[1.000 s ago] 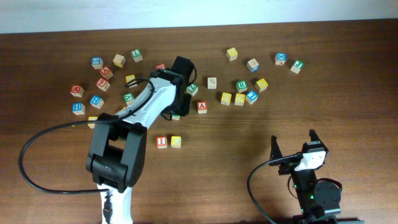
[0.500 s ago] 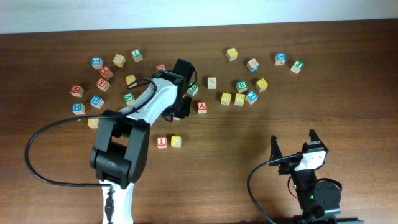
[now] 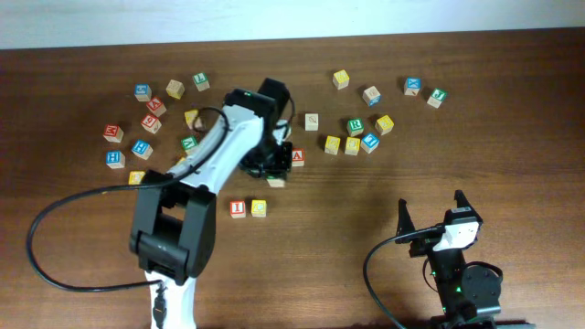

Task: Spell out ICRA
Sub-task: 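Place the green R block to the right of the C block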

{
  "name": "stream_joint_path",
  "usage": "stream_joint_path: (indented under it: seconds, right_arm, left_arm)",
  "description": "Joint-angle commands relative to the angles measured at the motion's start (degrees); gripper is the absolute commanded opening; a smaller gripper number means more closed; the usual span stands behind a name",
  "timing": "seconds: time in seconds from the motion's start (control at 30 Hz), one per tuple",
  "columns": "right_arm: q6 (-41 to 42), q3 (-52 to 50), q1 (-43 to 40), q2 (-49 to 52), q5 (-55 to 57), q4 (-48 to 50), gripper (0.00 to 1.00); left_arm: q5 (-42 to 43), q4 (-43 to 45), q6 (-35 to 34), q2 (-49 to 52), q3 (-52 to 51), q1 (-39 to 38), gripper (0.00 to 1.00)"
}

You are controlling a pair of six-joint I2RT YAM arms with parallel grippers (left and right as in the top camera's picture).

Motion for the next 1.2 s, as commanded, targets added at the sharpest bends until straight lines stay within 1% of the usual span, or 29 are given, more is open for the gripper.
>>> stream_joint_path:
  seconds: [0.0, 0.07, 0.1, 0.17, 0.23, 0.27, 0.37, 0.5, 0.57, 0.73, 0.8, 0.9, 1.0, 1.07, 1.17]
  right_arm:
    - [-0.22, -0.42, -0.37, -0.37, 0.66, -0.24, 0.98]
    - [-0.22, -0.42, -0.37, -0.37, 0.66, -0.24, 0.98]
    - [-0.22, -0.42, -0.37, -0.37, 0.66, -0.24, 0.98]
    - [-0.22, -0.42, -0.37, -0.37, 0.66, -0.24, 0.99]
    - [-0.22, -0.42, -0.37, -0.37, 0.66, -0.24, 0.98]
    - [-0.22, -0.42, -0.37, -0.37, 0.66, -0.24, 0.98]
    - [-0.22, -0.42, -0.37, -0.37, 0.66, -0.24, 0.98]
    - [-0.22, -0.42, -0.37, -0.37, 0.66, -0.24, 0.98]
    - [-0.22, -0.42, -0.37, -0.37, 0.66, -0.24, 0.98]
    - [-0.22, -0.42, -0.37, -0.37, 0.66, -0.24, 0.98]
    - [-0.22, -0.42, -0.37, -0.37, 0.63, -0.24, 0.99]
    - [-0.22, -0.42, -0.37, -0.37, 0.66, -0.24, 0.98]
    - [-0.22, -0.42, -0.37, -0.37, 0.66, -0.24, 0.98]
    - [-0.22, -0.42, -0.37, -0.37, 0.66, -0.24, 0.98]
    - [-0.22, -0.42, -0.37, -0.37, 0.66, -0.24, 0.98]
  left_arm:
    - [3.87, -0.22, -4.46, -1.92, -3.5, -4.72, 0.16]
    - [-2.62, 0.11, -11.39, -1.92, -7.58, -7.74, 0.16]
    - [-4.15, 0.83, -12.83, -1.92, -8.85, -8.59, 0.16]
    - [-6.75, 2.49, -14.32, -1.92, -10.45, -9.07, 0.16]
    - [-10.64, 3.45, -14.32, -1.9, -11.02, -8.92, 0.16]
    - [-11.39, 4.81, -14.27, -1.9, -11.56, -8.92, 0.17]
    - [-14.03, 7.67, -14.27, -1.57, -12.04, -9.29, 0.18]
    - [-14.32, 7.04, -14.27, -1.55, -12.04, -9.18, 0.19]
    - [-14.27, 6.32, -14.27, -1.55, -12.04, -9.25, 0.21]
    - [-12.61, 5.18, -14.29, -1.55, -12.04, -9.25, 0.22]
    - [-10.71, 5.07, -14.29, -1.55, -12.04, -9.25, 0.25]
    - [-10.6, 5.03, -14.29, -1.55, -12.04, -9.25, 0.3]
    - [-10.62, 4.11, -14.29, -1.55, -12.04, -9.25, 0.33]
    - [-10.69, 4.31, -14.27, -1.57, -11.91, -9.14, 0.33]
    - [-10.64, 3.41, -14.27, -1.62, -9.2, -8.81, 0.36]
